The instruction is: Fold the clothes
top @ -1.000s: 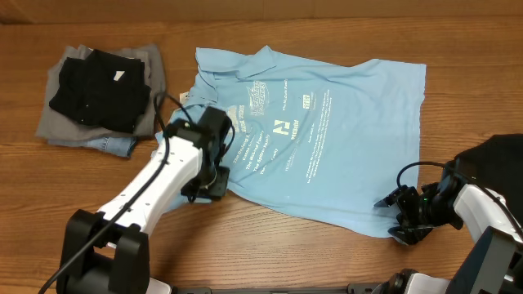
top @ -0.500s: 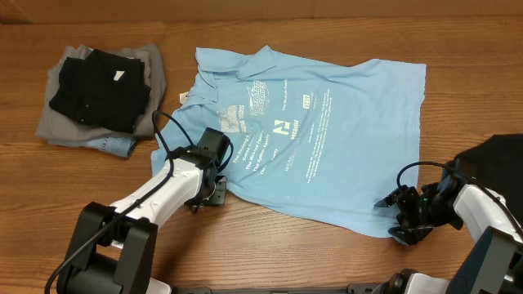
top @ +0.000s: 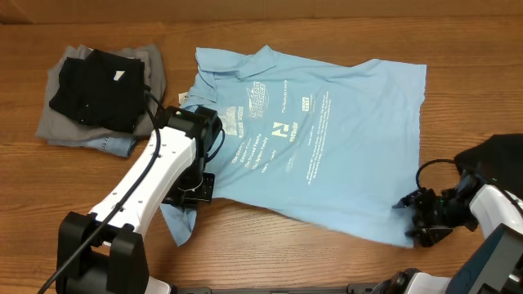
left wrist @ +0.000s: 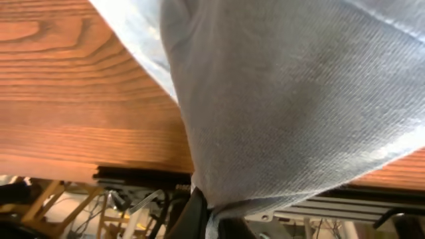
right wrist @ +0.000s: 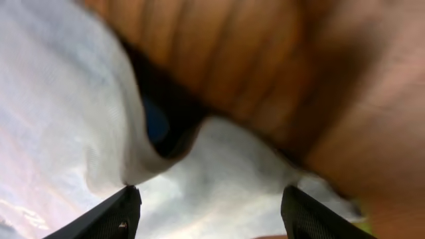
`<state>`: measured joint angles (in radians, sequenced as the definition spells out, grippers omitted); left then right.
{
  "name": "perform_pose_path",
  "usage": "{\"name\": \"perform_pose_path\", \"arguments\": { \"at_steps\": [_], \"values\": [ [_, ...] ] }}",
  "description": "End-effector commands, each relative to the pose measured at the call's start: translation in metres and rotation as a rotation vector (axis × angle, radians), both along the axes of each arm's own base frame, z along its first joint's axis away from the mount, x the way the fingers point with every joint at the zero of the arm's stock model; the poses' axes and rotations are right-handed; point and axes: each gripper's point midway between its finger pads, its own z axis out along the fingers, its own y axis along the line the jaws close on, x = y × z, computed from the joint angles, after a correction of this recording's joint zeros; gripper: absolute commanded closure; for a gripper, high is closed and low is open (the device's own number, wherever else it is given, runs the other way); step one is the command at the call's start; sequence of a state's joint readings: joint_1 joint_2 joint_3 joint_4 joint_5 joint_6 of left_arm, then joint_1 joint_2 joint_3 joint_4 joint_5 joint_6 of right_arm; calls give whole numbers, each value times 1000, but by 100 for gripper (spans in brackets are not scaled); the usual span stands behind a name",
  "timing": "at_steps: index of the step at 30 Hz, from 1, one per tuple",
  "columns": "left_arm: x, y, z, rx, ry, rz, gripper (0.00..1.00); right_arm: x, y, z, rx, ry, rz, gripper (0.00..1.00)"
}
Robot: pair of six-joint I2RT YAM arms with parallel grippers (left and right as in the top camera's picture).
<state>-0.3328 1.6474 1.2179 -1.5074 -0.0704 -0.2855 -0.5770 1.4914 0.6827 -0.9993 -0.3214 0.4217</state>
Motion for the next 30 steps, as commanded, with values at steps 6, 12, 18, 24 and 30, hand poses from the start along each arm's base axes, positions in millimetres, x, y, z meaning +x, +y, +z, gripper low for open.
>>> {"name": "perform_pose_path", "arguments": {
  "at_steps": [6,12,18,24,30],
  "values": [
    [8,9,5,32,-32,-30,95,-10,-2,5,9,45,8,32],
    [13,7,3,25,-55,-31,92,-25,-11,-5,-64,152,-101,66],
    [14,8,3,24,-55,-47,93,-16,-26,-19,-148,111,-143,90],
    [14,10,3,29,-54,-52,92,-9,-7,-14,-43,12,5,44],
    [16,9,2,27,-63,-53,91,-9,-3,-17,-32,-11,31,56]
  ]
}}
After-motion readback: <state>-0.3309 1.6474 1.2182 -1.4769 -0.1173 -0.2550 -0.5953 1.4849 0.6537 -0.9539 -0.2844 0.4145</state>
